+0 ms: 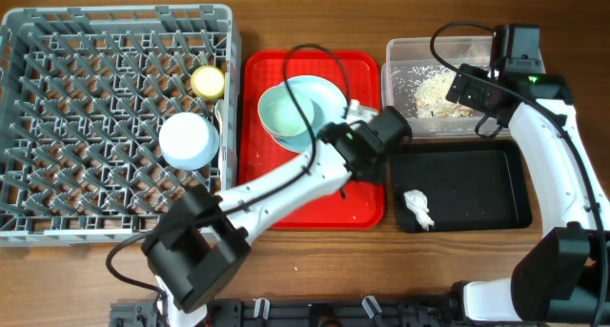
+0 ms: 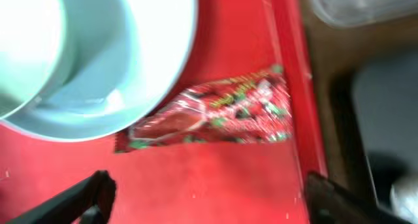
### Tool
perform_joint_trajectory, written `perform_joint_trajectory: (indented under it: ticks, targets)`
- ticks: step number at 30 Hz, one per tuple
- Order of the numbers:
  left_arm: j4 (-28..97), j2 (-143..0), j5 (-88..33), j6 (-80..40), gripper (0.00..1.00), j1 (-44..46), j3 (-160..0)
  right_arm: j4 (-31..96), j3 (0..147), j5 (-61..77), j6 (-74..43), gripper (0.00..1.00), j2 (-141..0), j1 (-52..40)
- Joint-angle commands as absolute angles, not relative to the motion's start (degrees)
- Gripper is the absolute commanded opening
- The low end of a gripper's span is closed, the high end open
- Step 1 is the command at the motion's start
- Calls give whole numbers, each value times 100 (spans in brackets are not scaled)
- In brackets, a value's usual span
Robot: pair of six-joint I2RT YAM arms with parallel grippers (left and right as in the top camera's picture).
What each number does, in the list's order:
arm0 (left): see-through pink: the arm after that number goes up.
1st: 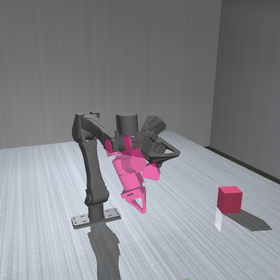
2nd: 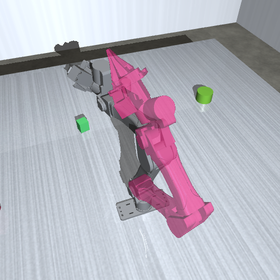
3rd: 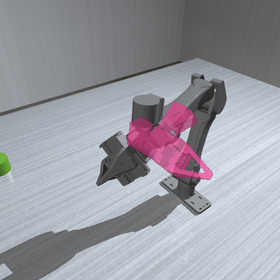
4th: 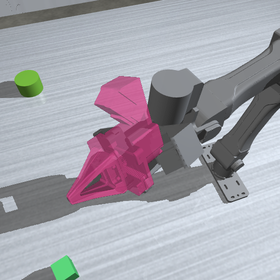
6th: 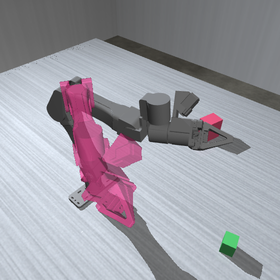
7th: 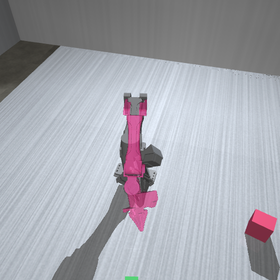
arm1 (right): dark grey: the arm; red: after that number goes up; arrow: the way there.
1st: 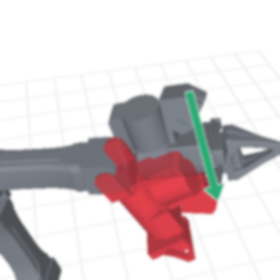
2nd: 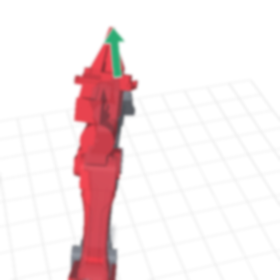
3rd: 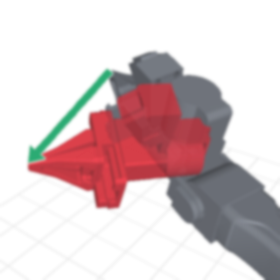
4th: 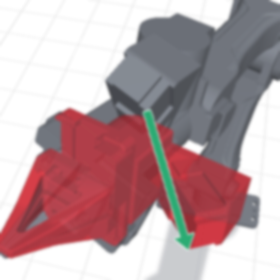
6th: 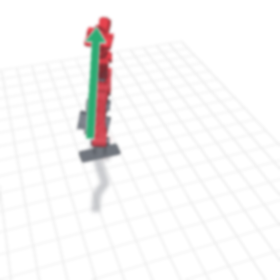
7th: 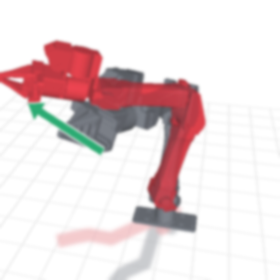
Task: Sort waste into correct bins and load items into the dishwasher rack
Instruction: 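Grasp the red candy wrapper with the left gripper and drop it on the black tray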
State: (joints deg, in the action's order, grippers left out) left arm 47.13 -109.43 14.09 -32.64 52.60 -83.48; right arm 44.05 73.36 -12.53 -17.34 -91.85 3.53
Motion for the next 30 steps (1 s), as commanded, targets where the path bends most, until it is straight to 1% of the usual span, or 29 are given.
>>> perform_joint_trajectory:
  ticks: [1, 2, 4, 5, 7, 9, 12, 15, 20, 23, 24, 25, 26, 30]
  targets:
    - [4678, -10818, 1452, -5153, 80, 4989, -8152, 4390, 7387, -1367, -1806, 100, -9249, 368]
    - [4652, -10855, 1433, -5607, 73, 4943, -8152, 4390, 7387, -1367, -1806, 100, -9249, 368]
    - [4541, -10888, 1280, -5911, 64, 4928, -8152, 4390, 7387, -1367, -1806, 100, -9249, 368]
    - [4466, -10890, 1155, -5920, 63, 4934, -8152, 4390, 7387, -1367, -1804, 100, -9249, 368]
    - [4281, -10945, 884, -6036, 55, 4987, -8152, 4390, 7387, -1367, -1804, 100, -9249, 368]
    - [4276, -11026, 882, -6420, 47, 5017, -8152, 4390, 7387, -1365, -1804, 100, -9249, 368]
    - [4265, -11275, 878, -7006, 39, 5050, -8149, 4390, 7387, -1367, -1804, 100, -9249, 368]
    - [4261, -11546, 875, -7461, 37, 5052, -8147, 4390, 7387, -1367, -1806, 100, -9249, 368]
    - [4123, -11826, 880, -7470, 38, 5052, -8147, 4390, 7387, -1367, -1804, 100, -9249, 368]
    - [4058, -11915, 902, -7467, 37, 5050, -8147, 4390, 7387, -1367, -1806, 99, -9249, 368]
    - [4047, -11928, 934, -7465, 32, 5052, -8147, 4390, 7387, -1367, -1804, 100, -9249, 368]
    - [4049, -11933, 967, -7463, 17, 5052, -8147, 4390, 7387, -1367, -1802, 100, -9249, 368]
    - [4051, -11933, 967, -7463, 5, 5052, -8147, 4390, 7387, -1367, -1806, 100, -9249, 368]
    - [4093, -11933, 967, -7459, 4, 5050, -8147, 4390, 7387, -1367, -1804, 100, -9249, 368]
